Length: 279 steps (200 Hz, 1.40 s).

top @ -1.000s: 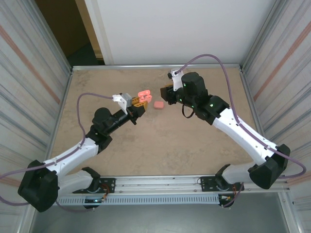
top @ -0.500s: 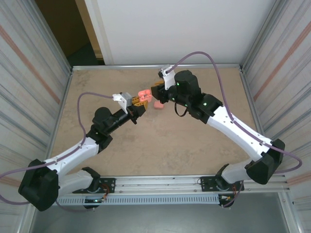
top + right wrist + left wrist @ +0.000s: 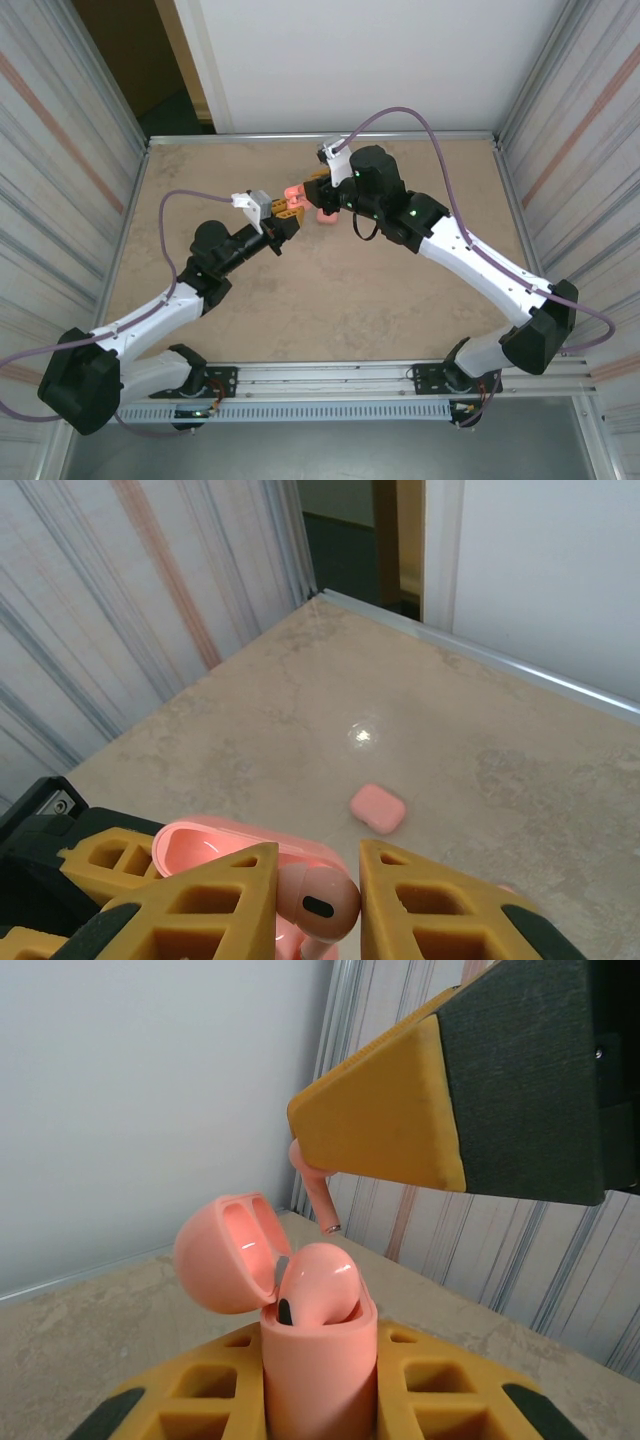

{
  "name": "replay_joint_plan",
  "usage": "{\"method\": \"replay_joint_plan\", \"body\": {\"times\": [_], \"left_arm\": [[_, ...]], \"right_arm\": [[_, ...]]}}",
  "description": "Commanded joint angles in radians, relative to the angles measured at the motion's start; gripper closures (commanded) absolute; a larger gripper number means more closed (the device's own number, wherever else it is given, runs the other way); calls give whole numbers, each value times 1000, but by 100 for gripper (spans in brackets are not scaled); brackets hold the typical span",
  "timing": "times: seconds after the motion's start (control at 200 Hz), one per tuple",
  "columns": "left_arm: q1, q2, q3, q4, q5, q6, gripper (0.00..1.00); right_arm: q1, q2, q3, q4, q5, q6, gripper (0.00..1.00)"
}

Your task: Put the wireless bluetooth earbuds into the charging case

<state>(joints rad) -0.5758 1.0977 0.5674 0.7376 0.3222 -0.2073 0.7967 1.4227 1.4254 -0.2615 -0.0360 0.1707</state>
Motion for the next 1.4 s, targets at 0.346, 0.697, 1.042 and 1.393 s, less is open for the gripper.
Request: {"method": "replay_joint_plan", "body": {"times": [0.346, 0.697, 1.042, 1.393], "left_arm": [[5, -16, 31, 37, 13, 4, 100], [6, -18, 28, 36, 9, 2, 100], [6, -20, 28, 37, 6, 2, 100], [6, -15, 25, 45, 13, 3, 100]], "right_arm": [[16, 17, -7, -20, -1, -12, 77], [21, 14, -22, -49, 13, -22, 76], [29, 4, -28, -54, -36, -20, 69], [18, -15, 7, -38, -56, -1, 64]]}}
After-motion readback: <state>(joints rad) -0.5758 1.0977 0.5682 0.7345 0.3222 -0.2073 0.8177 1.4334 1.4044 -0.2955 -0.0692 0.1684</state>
